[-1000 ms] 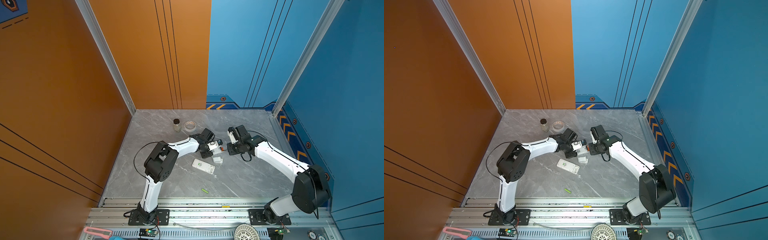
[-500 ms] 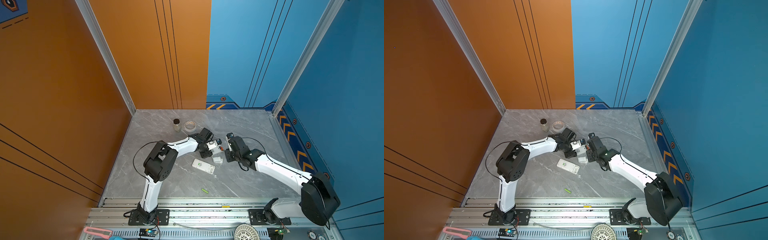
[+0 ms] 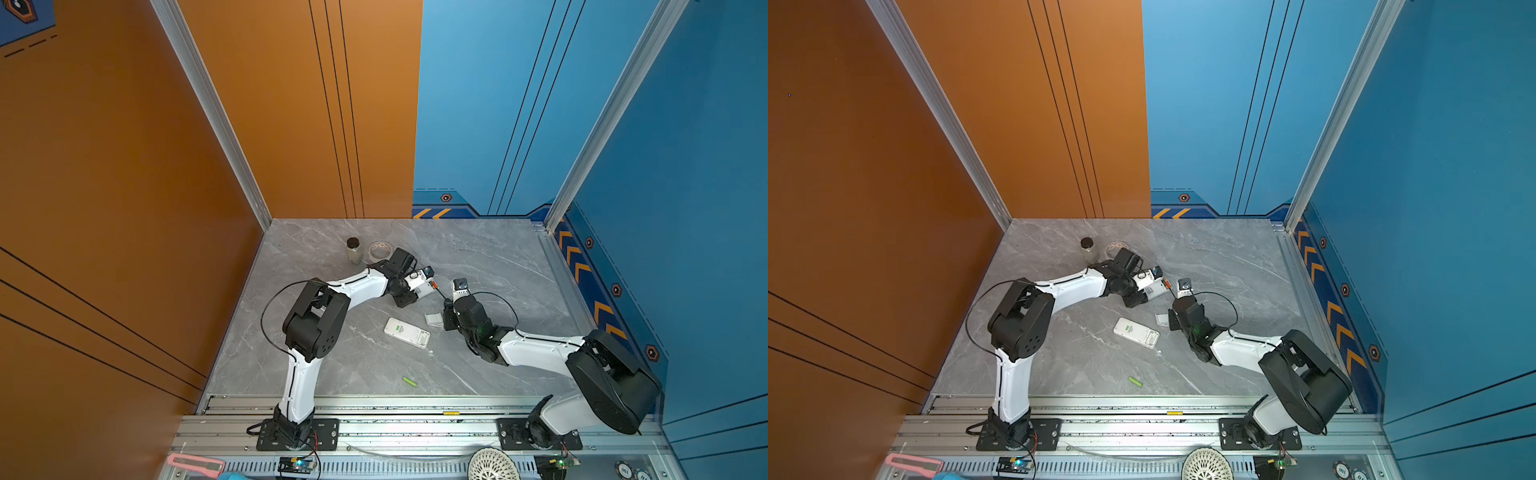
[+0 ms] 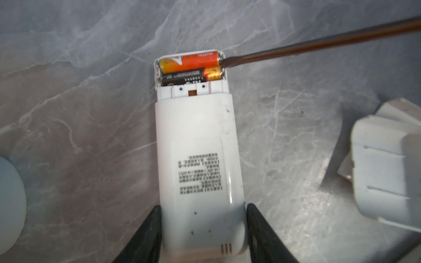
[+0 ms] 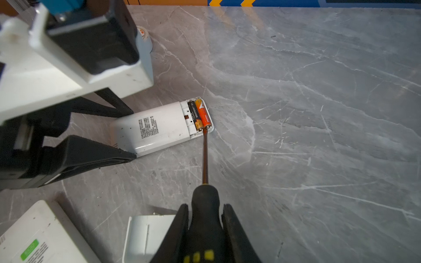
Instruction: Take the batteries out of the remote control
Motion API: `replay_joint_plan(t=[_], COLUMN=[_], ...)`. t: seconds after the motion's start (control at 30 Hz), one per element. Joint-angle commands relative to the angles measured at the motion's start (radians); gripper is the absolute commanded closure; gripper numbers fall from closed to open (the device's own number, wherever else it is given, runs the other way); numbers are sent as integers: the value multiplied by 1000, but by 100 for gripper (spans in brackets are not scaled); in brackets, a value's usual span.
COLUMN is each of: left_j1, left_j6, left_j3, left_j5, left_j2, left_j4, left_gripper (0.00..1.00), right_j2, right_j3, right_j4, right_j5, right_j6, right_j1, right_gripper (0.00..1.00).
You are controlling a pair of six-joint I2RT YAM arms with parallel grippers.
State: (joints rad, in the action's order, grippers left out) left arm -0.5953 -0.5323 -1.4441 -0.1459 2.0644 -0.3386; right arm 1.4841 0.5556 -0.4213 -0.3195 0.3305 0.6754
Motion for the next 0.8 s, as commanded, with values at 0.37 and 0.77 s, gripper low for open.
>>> replay_joint_plan(t=[0.37,0.77], left_j1=[-75,-80], left_j6=[-109,-89], left_j3=[40,25], left_j5=[-258,-217], left_j2=[20,40], left_j4=[-249,-256], left_gripper=[100,100], right_j2=[3,-54], right_j3=[4,13], right_j4=[-109,-62], right_j5=[17,36], right_j6=[1,-11], right_j1=[-45,-54], right_gripper=[100,100])
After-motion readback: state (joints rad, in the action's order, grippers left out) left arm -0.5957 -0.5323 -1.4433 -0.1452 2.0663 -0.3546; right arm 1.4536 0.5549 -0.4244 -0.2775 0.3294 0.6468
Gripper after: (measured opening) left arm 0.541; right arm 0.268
